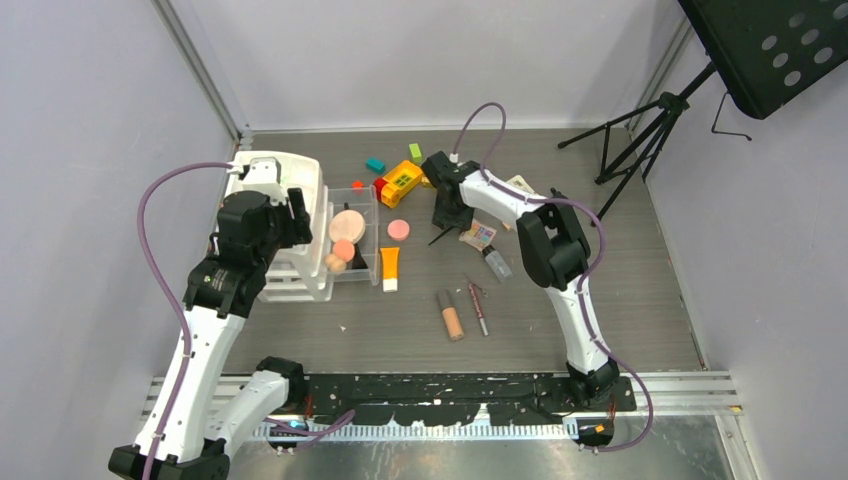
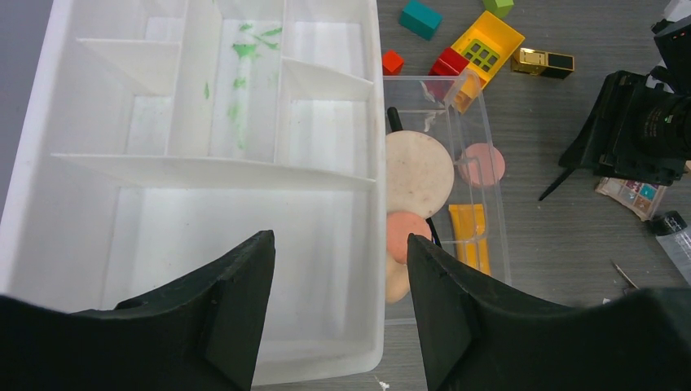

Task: Organize the makeup
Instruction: Pick up the makeup tool from the center of the board.

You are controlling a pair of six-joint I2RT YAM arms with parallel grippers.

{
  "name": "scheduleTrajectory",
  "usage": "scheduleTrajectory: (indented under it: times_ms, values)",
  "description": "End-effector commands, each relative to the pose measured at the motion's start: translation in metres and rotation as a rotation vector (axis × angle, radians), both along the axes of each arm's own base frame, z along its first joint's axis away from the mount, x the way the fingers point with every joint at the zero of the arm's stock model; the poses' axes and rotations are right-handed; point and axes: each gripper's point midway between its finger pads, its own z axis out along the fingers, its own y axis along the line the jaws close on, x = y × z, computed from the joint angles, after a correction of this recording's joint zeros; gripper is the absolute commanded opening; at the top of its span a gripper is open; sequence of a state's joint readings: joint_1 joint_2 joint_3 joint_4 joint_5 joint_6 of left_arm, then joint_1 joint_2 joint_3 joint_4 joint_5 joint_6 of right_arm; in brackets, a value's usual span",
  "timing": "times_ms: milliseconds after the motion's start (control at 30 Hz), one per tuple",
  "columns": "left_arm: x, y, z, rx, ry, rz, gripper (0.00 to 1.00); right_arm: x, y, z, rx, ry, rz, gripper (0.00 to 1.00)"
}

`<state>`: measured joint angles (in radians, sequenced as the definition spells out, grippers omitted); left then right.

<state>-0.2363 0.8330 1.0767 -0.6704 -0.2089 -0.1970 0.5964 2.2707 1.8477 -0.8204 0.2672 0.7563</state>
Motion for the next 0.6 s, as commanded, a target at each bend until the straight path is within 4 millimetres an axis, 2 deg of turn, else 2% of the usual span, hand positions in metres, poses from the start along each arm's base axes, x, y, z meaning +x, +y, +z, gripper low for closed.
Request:
scheduleTrajectory:
  times_ms: [0, 67, 300, 567]
  values:
    - [0.002, -0.003, 0.011, -0.003, -0.043, -0.020, 0.63, 0.004, -0.011, 0.007, -0.074, -0.015, 0.010, 0.52]
    - [0.002, -0.003, 0.011, -0.003, -0.043, -0.018, 0.63, 0.004, -0.016, 0.000, -0.111, 0.008, 0.018, 0.49]
    - [0.002, -0.003, 0.011, -0.003, -0.043, -0.019, 0.63, 0.000, -0.018, -0.014, -0.102, 0.038, 0.054, 0.27]
    - [0.003, -0.004, 0.011, -0.005, -0.042, -0.021, 0.63, -0.016, 0.014, -0.013, -0.048, 0.059, 0.319, 0.12]
